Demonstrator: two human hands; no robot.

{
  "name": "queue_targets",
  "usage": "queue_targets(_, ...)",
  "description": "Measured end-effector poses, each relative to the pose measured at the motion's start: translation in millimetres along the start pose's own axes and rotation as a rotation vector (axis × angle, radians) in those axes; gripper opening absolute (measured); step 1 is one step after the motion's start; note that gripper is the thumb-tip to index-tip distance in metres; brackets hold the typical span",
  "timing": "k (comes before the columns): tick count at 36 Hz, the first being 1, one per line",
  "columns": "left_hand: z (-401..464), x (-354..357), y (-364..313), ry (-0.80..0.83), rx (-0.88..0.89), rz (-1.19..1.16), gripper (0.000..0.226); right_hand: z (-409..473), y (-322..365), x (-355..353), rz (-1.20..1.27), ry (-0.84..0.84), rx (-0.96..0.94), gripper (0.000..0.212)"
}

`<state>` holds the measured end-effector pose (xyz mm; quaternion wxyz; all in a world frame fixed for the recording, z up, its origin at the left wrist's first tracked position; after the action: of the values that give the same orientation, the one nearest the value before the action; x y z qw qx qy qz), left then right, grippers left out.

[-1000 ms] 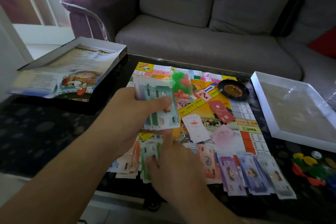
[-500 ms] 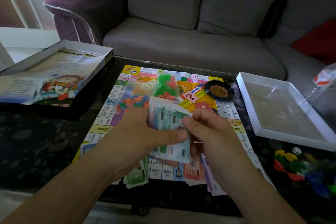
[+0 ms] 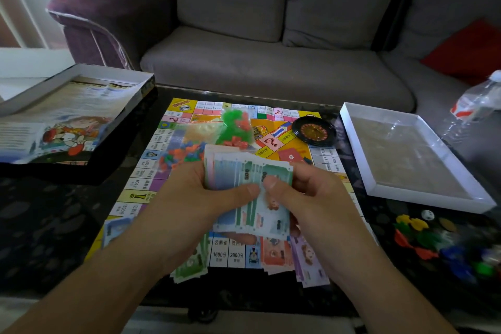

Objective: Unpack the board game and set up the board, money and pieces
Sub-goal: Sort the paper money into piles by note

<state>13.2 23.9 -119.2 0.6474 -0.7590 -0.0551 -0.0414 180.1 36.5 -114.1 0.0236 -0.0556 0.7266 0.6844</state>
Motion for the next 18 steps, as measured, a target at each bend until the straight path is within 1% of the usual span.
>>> queue_targets(4,-1.2,0.0,-2.4,-0.012,-0.006,-0.032,0.019,1.1,3.7,-2.6,-0.021,-0.012,-0.048,0.014)
queue_targets(7,-1.6,-1.0,-2.5,-0.001,-0.03,-0.044,0.031,3.0,4.0,-4.5,-0.032,-0.032,-0.057,0.018)
queue_targets(9,-1.9,-2.5,-3.4,-0.002,-0.027,-0.035,0.034,3.2,4.3,-3.8,-0.03,-0.031,-0.049,0.02)
queue_targets(14,-3.3,-1.2,-4.6,0.023,-0.044,-0.073,0.028,3.3,5.1,-4.9,-0.053,-0.049,-0.054,0.015)
queue_targets(18,-4.3,-2.4,-6.3,0.004,-0.045,-0.091,0.026,4.8,3.8,-8.9,-0.061,-0.082,-0.052,0.01)
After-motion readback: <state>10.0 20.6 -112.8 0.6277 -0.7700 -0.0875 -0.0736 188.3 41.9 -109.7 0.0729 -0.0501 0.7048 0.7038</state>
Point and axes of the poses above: each hand's wrist, its own z-axis towards the middle knuckle, its own x-axis out of the palm, y = z × x, the point moved 7 cm from there along z, towards the middle knuckle, and after that the axes turned 7 degrees about -y, right-handed, at the moved point
